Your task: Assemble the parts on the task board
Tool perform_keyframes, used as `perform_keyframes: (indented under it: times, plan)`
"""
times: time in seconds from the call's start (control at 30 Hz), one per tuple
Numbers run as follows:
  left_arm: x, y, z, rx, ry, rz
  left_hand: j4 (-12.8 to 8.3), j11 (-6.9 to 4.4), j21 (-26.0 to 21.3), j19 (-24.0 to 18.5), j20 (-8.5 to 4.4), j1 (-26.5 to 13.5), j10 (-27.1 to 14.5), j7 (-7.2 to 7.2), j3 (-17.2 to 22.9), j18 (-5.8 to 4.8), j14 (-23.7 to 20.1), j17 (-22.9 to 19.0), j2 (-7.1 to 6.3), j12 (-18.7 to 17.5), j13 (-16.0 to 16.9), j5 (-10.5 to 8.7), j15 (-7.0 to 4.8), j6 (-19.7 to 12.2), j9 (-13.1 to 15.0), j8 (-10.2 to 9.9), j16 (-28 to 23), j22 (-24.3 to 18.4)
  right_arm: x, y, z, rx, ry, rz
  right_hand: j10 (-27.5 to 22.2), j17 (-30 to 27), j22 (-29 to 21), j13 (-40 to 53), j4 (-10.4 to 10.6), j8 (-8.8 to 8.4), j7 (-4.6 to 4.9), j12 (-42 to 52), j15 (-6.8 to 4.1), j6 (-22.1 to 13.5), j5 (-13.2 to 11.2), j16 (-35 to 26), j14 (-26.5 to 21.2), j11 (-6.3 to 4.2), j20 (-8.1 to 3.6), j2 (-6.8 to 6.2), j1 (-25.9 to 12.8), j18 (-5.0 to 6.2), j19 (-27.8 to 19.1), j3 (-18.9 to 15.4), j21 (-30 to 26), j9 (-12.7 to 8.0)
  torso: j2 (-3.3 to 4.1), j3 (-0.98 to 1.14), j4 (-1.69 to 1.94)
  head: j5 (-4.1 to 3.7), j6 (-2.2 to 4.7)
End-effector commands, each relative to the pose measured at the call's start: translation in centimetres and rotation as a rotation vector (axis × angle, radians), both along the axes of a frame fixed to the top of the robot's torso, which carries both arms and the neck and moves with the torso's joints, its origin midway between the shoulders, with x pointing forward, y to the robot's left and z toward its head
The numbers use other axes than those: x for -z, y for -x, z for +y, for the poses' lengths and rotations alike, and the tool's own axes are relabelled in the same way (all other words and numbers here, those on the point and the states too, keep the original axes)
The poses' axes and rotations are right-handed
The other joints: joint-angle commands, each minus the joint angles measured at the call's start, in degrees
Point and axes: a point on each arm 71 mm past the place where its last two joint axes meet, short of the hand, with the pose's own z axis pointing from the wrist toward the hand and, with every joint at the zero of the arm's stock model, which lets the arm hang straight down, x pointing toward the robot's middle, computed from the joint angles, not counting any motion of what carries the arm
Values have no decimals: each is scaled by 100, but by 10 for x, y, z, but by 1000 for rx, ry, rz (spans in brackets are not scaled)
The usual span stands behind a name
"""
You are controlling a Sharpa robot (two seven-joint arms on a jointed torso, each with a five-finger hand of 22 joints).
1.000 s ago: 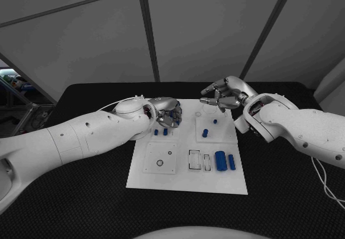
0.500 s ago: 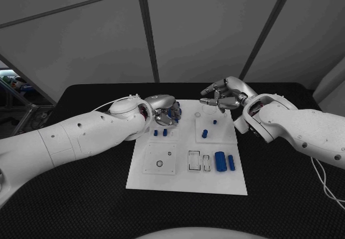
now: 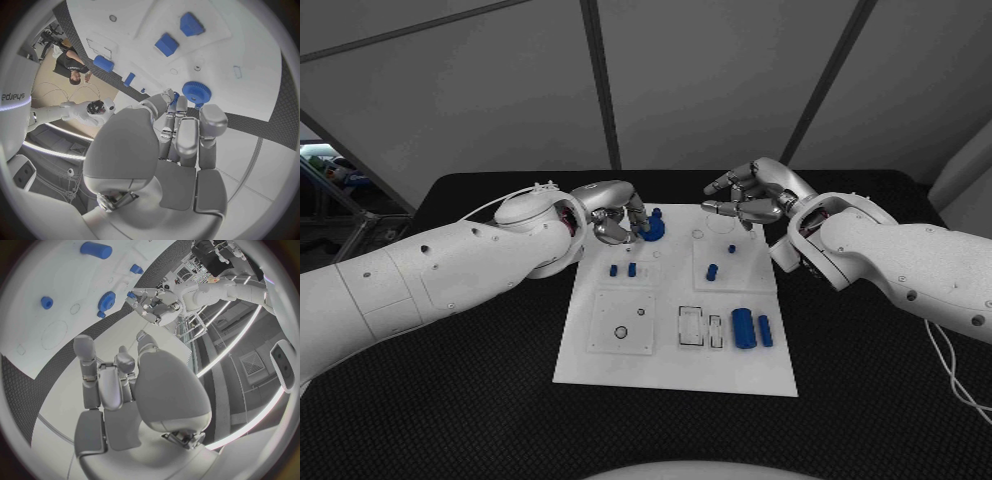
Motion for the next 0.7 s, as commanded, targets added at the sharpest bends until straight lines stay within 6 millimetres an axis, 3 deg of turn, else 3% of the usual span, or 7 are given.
perform_keyframes:
  times: [0.03,0.7]
  plan:
    - [-1,2,4,5,0,24,12,-10,11,17,4,-117,56,11,15,-448,34,-18,-17,-55,-2,-25,7,49,3,-49,16,13,-1,0,1,-6,-5,-8,-41,-16,-12,-1,17,40,-25,-14,-49,-13,38,-41,175,3,-9,53,13,76,-49,25,-40,-6,6,0,0,-6,-8]
    - [14,-1,22,-30,-15,60,15,-12,12,15,5,-156,82,3,-3,-448,36,-21,-42,-89,0,-26,6,64,4,-68,21,24,-1,0,-1,-2,-6,-11,-37,-27,-24,0,17,46,-26,-11,-50,-8,40,-52,173,2,-10,61,18,78,-52,29,-50,-5,4,1,-10,27,-34]
